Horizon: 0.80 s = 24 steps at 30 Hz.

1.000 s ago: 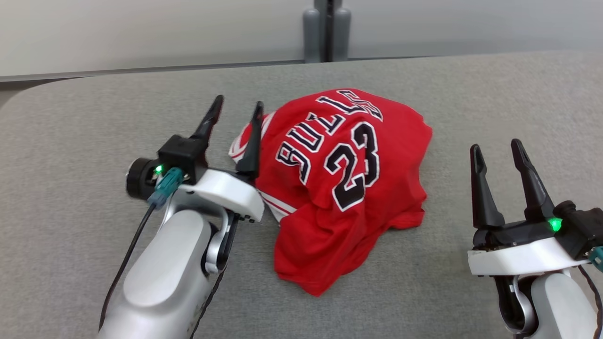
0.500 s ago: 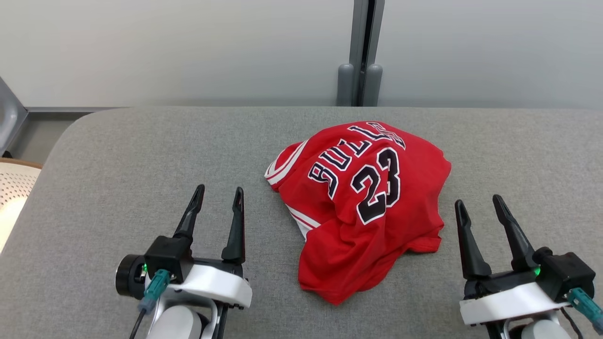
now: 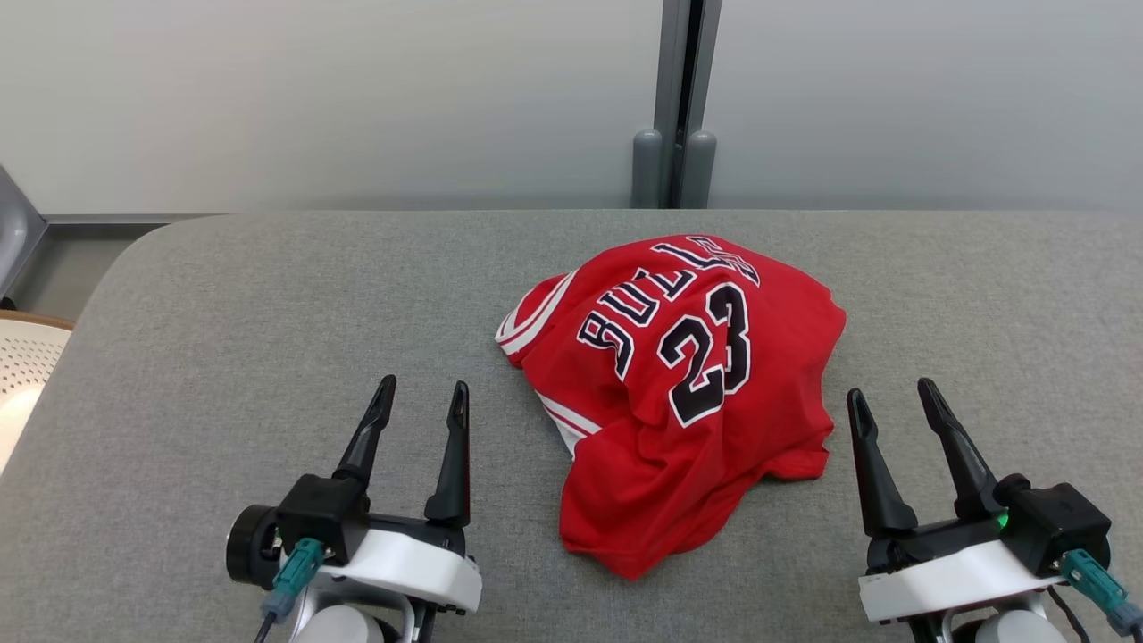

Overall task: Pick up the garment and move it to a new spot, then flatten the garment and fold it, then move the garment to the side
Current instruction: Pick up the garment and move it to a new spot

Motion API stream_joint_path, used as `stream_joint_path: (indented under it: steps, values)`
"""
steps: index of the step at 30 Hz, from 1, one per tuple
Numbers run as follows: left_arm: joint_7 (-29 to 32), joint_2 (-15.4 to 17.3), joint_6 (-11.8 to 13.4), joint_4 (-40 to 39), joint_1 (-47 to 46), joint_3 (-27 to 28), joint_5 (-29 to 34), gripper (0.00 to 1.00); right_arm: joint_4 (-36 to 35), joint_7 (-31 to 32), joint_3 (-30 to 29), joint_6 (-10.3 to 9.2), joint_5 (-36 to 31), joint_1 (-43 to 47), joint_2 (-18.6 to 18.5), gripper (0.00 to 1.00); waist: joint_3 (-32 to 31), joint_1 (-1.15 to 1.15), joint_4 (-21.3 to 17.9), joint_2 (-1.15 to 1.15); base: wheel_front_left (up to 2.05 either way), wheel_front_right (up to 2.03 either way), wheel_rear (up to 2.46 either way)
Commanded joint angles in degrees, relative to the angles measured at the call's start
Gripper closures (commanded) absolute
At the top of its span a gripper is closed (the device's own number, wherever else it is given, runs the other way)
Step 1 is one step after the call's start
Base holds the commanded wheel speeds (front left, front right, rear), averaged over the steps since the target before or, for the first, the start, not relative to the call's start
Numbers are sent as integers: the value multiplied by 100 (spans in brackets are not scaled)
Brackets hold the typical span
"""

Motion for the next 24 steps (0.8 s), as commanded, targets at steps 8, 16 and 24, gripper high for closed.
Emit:
stream_joint_path:
  steps: [8, 16, 24]
  values:
    - [31, 16, -426, 703, -869, -894, -138, 0, 21, -10, -45, 0, -34, -252, -47, 0, 391, 0, -189, 0, 0, 0, 0]
    - [315, 18, -453, 1412, -1958, -1652, -268, 0, 11, -10, -27, 0, 0, -446, -56, 0, 775, 0, -464, 0, 0, 0, 0]
    - [318, 16, -291, 2016, -2527, -1926, -361, 0, 10, -10, -48, 0, 25, -563, -28, 0, 973, 0, -648, 0, 0, 0, 0]
